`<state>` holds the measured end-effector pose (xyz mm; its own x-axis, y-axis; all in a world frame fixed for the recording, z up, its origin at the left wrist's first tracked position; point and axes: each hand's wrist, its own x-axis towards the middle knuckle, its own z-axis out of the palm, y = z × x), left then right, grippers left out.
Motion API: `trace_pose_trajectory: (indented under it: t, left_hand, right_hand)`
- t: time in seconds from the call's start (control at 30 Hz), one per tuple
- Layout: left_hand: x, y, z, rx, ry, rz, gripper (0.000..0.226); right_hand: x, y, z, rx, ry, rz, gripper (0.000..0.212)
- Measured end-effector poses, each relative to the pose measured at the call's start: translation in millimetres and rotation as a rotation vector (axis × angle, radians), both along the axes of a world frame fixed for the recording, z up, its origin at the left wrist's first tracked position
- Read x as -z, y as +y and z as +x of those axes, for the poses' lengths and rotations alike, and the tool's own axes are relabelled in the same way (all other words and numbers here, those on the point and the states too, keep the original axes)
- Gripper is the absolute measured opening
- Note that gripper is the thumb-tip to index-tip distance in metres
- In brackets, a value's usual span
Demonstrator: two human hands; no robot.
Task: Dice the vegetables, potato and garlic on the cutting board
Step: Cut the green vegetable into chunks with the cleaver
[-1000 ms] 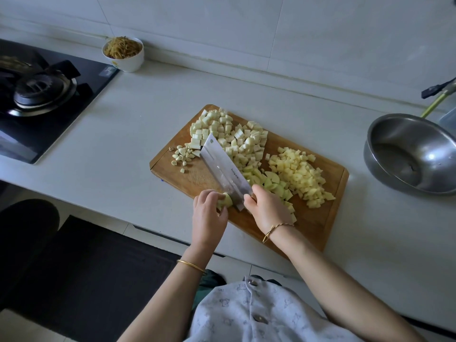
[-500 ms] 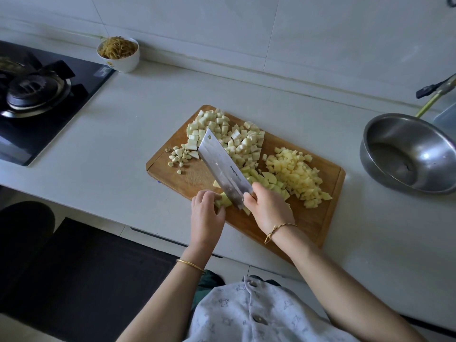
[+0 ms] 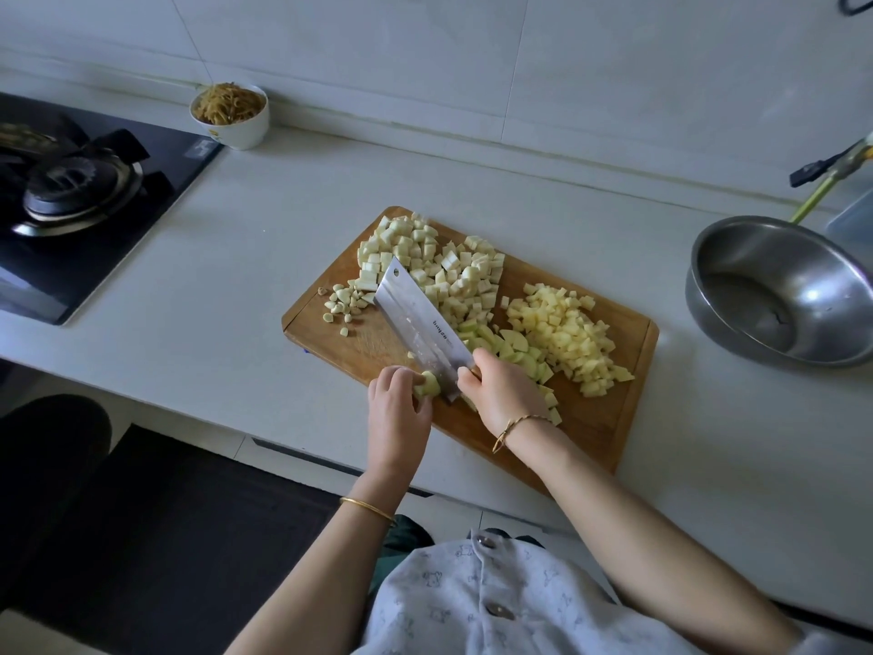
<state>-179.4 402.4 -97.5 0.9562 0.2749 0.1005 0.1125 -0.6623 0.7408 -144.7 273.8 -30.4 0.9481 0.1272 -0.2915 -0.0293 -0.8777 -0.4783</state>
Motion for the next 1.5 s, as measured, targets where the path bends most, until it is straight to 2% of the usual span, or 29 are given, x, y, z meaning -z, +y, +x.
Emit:
trace_pose_trajectory:
  t: [0.2,0.43,0.6,0.93,1.1,1.5]
  left_hand:
    - [2,-1,0,-0.026,-0.022,-0.036,0.016]
    - [1,-2,2,-0.041,-0.007,-0.047,0.018]
    - [2,-1,2,-0.045,0.004,-0.038,0.016]
    - [3,2,1,-0.031,0.006,-0.097,0.014]
    - [3,2,2,-0.043,0.009,-0.102,0.015]
    - [3,2,3,-0.023,-0.014,-0.089,0.009]
  right_hand:
    - [-7,-8,-5,0.06,-0.042,0.047,0.038]
    - [-15,-11,-11,0.006,-0.059,0.028,0.039]
    - [-13,-7,-10,-0.03,-0.049,-0.019,0.031]
    - [-3,-7,-7,0.073,-0.01,0.045,0.038]
    - [-13,-9,-8,0.033,-0.041,0.051,0.039]
    - [-5,1,-13,-0.037,-0.024,-0.051,0.026]
